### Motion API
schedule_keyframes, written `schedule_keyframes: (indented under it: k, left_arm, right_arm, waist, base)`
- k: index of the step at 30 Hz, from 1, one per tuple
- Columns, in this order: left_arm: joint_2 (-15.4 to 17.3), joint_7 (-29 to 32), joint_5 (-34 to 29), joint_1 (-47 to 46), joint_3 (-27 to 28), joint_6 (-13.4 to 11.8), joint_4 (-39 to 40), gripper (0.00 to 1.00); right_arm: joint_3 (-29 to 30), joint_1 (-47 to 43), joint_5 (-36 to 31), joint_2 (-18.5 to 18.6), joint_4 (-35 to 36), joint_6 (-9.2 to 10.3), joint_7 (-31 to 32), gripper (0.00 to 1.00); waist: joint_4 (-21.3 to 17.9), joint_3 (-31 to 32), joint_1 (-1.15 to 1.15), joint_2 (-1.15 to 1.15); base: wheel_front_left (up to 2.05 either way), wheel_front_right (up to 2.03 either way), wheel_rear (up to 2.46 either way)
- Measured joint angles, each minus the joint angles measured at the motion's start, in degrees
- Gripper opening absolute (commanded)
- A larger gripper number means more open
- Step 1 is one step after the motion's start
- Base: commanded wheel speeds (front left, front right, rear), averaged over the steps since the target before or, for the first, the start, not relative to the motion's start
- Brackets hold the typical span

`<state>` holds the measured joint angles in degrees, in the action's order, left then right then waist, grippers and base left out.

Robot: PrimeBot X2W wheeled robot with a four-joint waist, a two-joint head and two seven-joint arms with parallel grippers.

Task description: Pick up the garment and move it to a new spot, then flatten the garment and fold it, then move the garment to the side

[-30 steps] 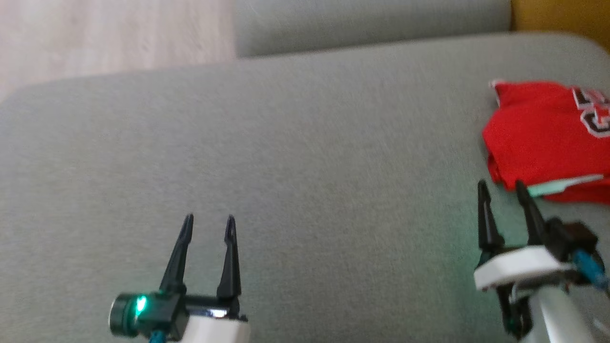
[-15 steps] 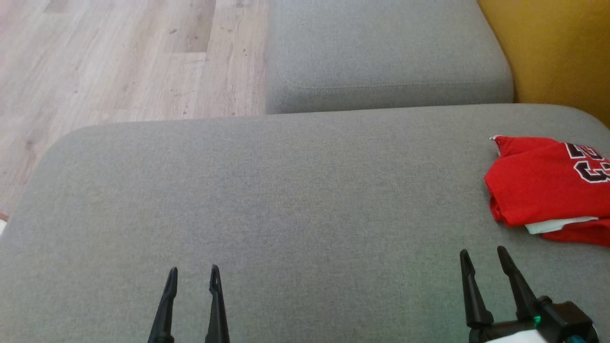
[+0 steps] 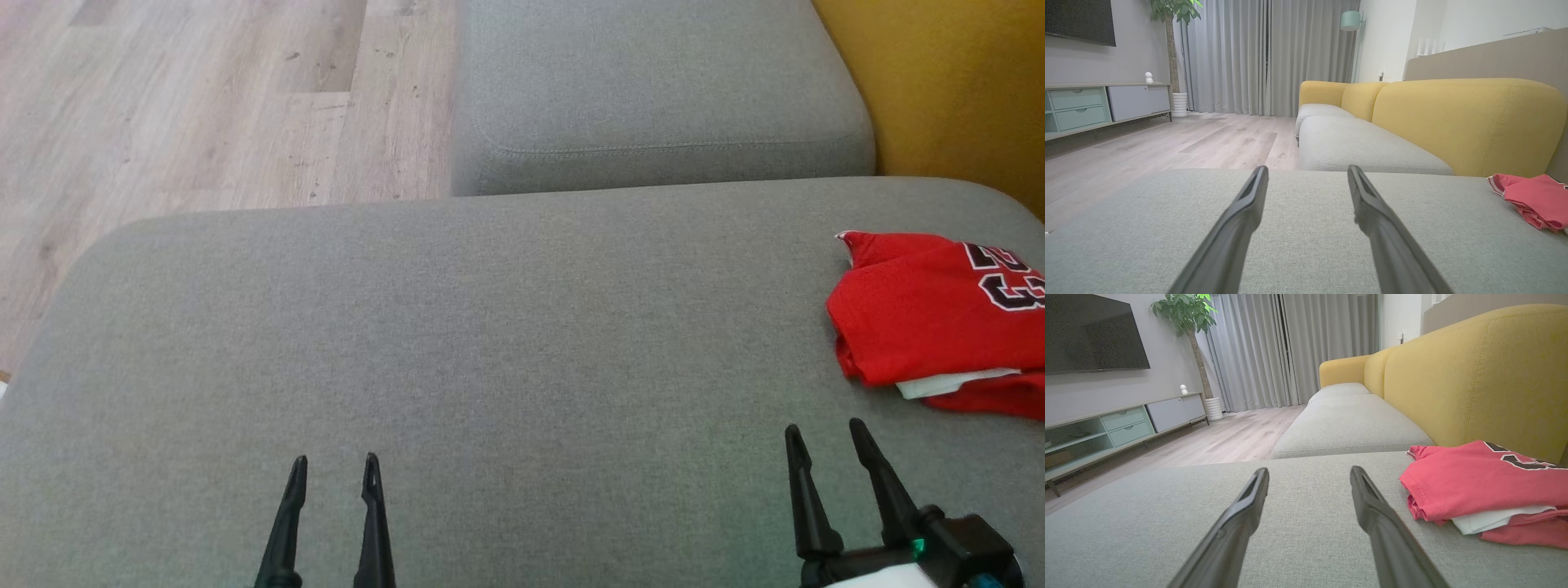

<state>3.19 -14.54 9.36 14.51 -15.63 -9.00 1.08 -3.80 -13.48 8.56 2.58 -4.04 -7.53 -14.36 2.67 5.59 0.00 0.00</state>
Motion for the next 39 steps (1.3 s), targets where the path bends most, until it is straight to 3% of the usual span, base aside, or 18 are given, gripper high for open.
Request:
schedule_keyframes:
  k: [3,4,9,39]
  left_arm:
    - [0.0,0.0,-0.4,0.0,0.0,0.0,-0.1,1.00]
    - [0.0,0.0,-0.3,0.0,0.0,0.0,-0.6,0.00]
    - [0.0,0.4,0.0,1.3,0.0,0.0,-4.0,0.00]
    - [0.5,4.0,21.2,-1.8,2.7,3.6,-7.4,0.00]
  right_arm:
    - [0.0,0.0,0.0,0.0,0.2,0.00,0.0,1.00]
    - [0.0,0.0,0.0,0.0,-0.2,0.00,0.0,0.00]
    - [0.0,-1.0,0.3,0.0,-3.7,0.00,0.2,0.00]
    - [0.9,1.3,21.3,0.1,-5.7,0.00,3.8,0.00]
  waist:
    - [-0.1,-0.1,0.00,0.00]
    - [-0.1,-0.2,0.00,0.00]
    - [-0.2,-0.2,0.00,0.00]
    - [-0.8,-1.6,0.01,0.00]
  base:
    - [0.00,0.00,0.00]
    - [0.00,0.00,0.00]
    - [0.00,0.00,0.00]
    - [0.00,0.00,0.00]
